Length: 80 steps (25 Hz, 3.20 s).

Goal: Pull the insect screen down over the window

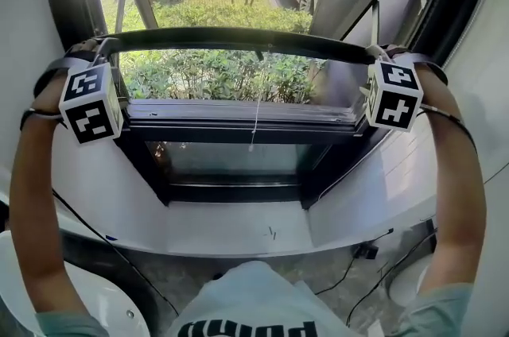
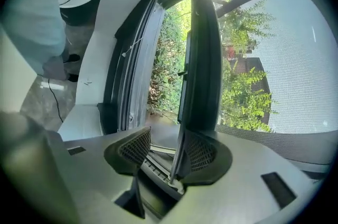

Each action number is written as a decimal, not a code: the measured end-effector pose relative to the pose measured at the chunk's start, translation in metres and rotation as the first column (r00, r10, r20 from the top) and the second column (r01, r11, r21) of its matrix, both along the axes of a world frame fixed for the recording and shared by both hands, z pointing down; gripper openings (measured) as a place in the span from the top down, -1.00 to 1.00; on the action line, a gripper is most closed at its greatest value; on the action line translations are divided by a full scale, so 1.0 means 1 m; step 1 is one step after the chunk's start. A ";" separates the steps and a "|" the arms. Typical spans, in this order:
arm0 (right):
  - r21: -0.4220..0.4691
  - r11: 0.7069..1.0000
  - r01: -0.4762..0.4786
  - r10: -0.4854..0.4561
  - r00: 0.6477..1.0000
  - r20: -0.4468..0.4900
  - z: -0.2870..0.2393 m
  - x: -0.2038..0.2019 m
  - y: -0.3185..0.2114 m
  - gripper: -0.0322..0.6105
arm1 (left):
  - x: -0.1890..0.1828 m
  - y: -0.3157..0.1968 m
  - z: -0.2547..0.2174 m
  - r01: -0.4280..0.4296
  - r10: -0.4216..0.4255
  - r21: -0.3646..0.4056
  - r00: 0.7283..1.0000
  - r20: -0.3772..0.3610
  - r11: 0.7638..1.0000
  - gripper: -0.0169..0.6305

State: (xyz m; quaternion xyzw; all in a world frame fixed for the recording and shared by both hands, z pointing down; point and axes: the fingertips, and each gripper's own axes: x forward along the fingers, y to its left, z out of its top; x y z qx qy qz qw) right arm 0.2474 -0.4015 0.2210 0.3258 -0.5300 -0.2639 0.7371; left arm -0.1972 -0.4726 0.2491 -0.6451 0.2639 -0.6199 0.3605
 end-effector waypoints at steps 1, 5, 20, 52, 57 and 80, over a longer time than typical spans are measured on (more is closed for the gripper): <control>-0.008 1.000 0.001 -0.001 1.000 0.001 0.008 0.000 0.001 0.26 | 0.000 0.001 0.007 -0.003 0.003 -0.009 1.000 -0.002 1.000 -0.39; -0.042 0.999 0.005 -0.005 1.000 0.013 0.043 -0.001 0.003 0.26 | 0.008 0.006 0.035 -0.031 0.030 -0.044 0.999 -0.017 0.999 -0.39; -0.093 0.996 -0.006 0.012 0.998 0.062 0.137 0.000 0.002 0.26 | 0.009 0.003 0.129 -0.014 0.015 -0.120 1.000 0.005 0.993 -0.39; -0.078 0.997 -0.022 0.033 0.990 0.140 0.227 0.001 0.008 0.26 | 0.007 0.012 0.218 0.003 0.004 -0.203 0.999 0.033 0.979 -0.39; 0.036 0.999 -0.004 -0.001 0.991 0.133 0.231 0.000 0.004 0.26 | 0.001 0.009 0.236 0.003 0.003 -0.176 1.000 0.030 0.984 -0.39; 0.442 0.894 -0.076 0.006 0.987 0.158 0.233 0.000 -0.015 0.37 | 0.002 -0.011 0.233 0.013 -0.013 0.063 1.000 -0.003 0.998 -0.39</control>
